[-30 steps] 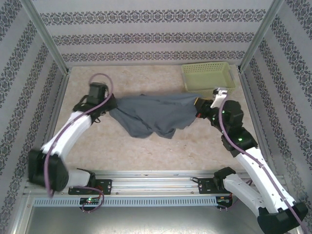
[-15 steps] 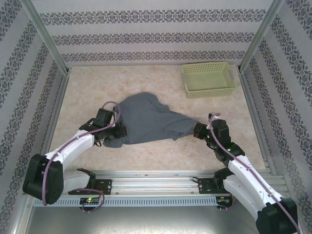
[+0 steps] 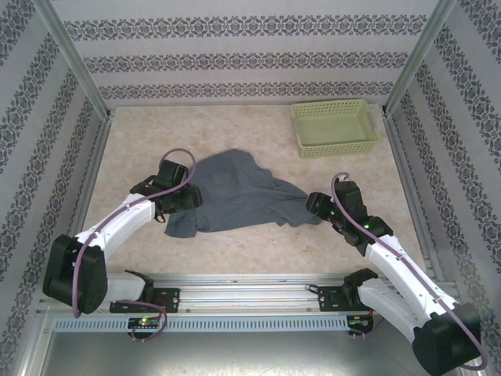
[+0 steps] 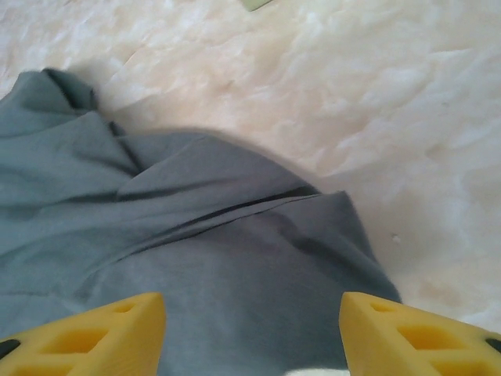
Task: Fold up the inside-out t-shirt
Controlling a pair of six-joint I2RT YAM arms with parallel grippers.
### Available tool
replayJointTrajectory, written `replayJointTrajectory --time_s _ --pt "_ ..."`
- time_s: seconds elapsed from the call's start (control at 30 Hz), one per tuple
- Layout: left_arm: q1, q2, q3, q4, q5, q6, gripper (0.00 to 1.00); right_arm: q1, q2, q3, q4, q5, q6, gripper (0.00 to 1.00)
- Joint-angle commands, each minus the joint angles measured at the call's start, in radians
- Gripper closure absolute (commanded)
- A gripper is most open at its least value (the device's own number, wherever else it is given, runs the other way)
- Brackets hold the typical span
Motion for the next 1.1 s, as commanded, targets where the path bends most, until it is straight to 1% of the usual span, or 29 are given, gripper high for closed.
replayJointTrajectory --time_s 0.0,0.07,0.17,0.23,0.33,0.43,0.53,0.6,0.7,0.87,0.93,0.97,1.03,1.07 --pt "0.002 0.036 0.027 0.009 -0.027 0.02 0.33 0.072 0.009 0.036 -0.055 0.082 -0.047 0.37" --pt "0.005 0.063 0.039 0.024 -0.073 0.017 0.35 0.108 0.028 0.038 -0.034 0.084 -0.053 0.36" --pt "0.035 0.105 0.049 0.09 -0.076 0.015 0.41 0.143 0.071 0.032 0.011 0.071 -0.04 0.37" --pt "0.047 0.155 0.084 0.094 -0.086 0.02 0.44 0.163 0.096 0.029 0.039 0.067 -0.037 0.39" --pt "0.054 0.225 0.127 0.116 -0.106 0.028 0.45 0.19 0.134 0.028 0.062 0.069 -0.031 0.39" --pt "0.066 0.309 0.171 0.113 -0.121 0.025 0.46 0.205 0.195 0.028 0.074 0.048 -0.02 0.35" --pt "0.079 0.363 0.196 0.111 -0.136 0.02 0.5 0.239 0.254 0.029 0.107 0.038 -0.02 0.27" --pt "0.091 0.382 0.2 0.116 -0.129 0.018 0.58 0.266 0.307 0.05 0.111 0.047 -0.031 0.24" --pt "0.099 0.388 0.196 0.123 -0.116 0.013 0.71 0.299 0.408 0.104 0.087 0.09 -0.051 0.24" --pt "0.106 0.378 0.178 0.131 -0.099 0.008 0.9 0.355 0.551 0.202 0.005 0.231 -0.089 0.25" --pt "0.11 0.355 0.167 0.141 -0.093 0.002 0.97 0.354 0.598 0.233 -0.028 0.277 -0.093 0.28" --pt "0.113 0.336 0.159 0.147 -0.09 -0.003 1.0 0.35 0.617 0.247 -0.047 0.313 -0.096 0.32" --pt "0.119 0.289 0.142 0.158 -0.088 -0.013 1.0 0.331 0.641 0.271 -0.081 0.36 -0.115 0.44" --pt "0.123 0.258 0.132 0.163 -0.091 -0.018 1.0 0.315 0.645 0.285 -0.1 0.375 -0.127 0.54"
